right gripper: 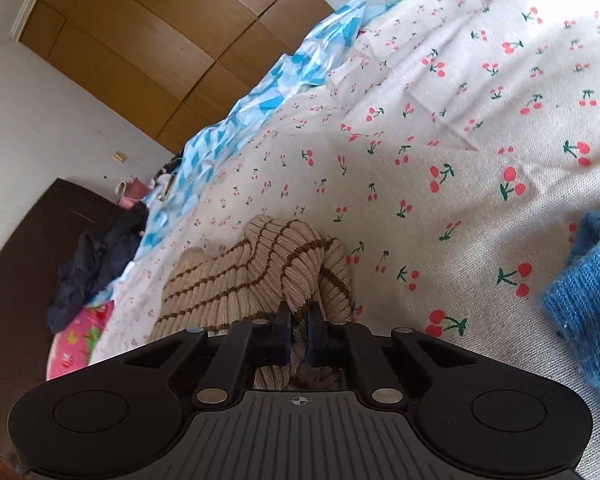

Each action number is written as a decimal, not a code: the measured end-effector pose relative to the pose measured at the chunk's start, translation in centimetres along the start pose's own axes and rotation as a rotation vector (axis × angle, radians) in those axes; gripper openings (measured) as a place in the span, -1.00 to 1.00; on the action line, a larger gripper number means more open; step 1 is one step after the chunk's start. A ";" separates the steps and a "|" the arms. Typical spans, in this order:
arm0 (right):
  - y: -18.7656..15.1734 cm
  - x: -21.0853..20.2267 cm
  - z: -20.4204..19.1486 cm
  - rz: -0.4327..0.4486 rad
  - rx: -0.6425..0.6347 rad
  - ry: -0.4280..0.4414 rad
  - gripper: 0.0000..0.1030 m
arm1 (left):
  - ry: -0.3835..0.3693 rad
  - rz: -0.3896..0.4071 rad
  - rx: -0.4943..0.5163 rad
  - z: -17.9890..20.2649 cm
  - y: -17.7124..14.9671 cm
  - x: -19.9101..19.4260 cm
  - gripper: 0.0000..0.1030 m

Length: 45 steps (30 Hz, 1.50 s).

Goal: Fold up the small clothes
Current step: 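Open the right gripper and press the folded sweater flat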

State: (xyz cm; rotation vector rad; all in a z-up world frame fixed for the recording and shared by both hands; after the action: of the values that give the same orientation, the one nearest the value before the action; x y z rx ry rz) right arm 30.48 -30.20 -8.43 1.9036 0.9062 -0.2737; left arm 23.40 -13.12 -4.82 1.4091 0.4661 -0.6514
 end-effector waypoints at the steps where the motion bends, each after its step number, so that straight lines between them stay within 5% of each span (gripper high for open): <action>1: 0.0 -0.2 -0.3 -0.002 -0.023 -0.005 -0.86 | -0.004 -0.004 -0.009 0.0 0.0 -0.3 0.27; 9: 0.7 -3.6 -2.6 0.065 -0.117 -0.093 -0.73 | -0.023 -0.057 -0.084 -0.8 -1.1 -1.2 0.27; 12: 0.3 -5.3 -4.8 0.096 -0.165 -0.062 -0.73 | -0.026 -0.070 -0.085 -0.8 -1.8 -1.5 0.27; 15: -2.0 -5.2 -6.2 0.036 -0.205 -0.040 -0.73 | -0.032 -0.081 -0.088 -0.9 -2.5 -1.7 0.27; 19: -4.9 -3.6 -4.9 -0.062 -0.220 -0.116 -0.84 | -0.042 -0.107 -0.095 -1.4 -3.3 -1.9 0.28; 25: -1.5 -5.6 -8.7 0.000 -0.284 -0.105 -0.72 | -0.127 -0.046 -0.151 -2.2 -3.2 -4.2 0.27; 30: 1.5 0.3 -14.6 -0.104 -0.452 -0.091 -0.72 | -0.160 0.052 -0.254 -4.4 -1.9 -4.9 0.27; 35: 1.7 9.3 -18.8 -0.257 -0.552 -0.057 -0.72 | -0.190 0.008 -0.396 -7.1 -2.1 -2.7 0.27; 37: 1.4 12.7 -18.6 -0.297 -0.597 -0.130 -0.74 | -0.194 -0.037 -0.420 -7.6 -3.1 -1.7 0.26; 39: 1.0 15.5 -17.5 -0.328 -0.619 -0.221 -0.99 | -0.196 -0.051 -0.413 -7.8 -3.7 -1.2 0.25; 45: 1.1 15.2 -16.4 -0.304 -0.525 -0.208 -1.00 | -0.216 -0.071 -0.438 -8.5 -3.4 -0.8 0.24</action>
State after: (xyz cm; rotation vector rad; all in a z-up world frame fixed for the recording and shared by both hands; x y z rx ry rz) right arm 38.80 -9.38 -7.65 1.2320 1.0074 -0.3661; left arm 21.21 -4.69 -7.90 0.9013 0.4556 -0.7006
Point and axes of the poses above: each gripper's, at about its wrist camera, not at the fingertips, and x roughly the way its jaws point, z to its right, y to its top, the point moved 7 cm from there along x, roughly the way its jaws point, and after that the axes turned 15 degrees about -x, right-handed, at the moved point
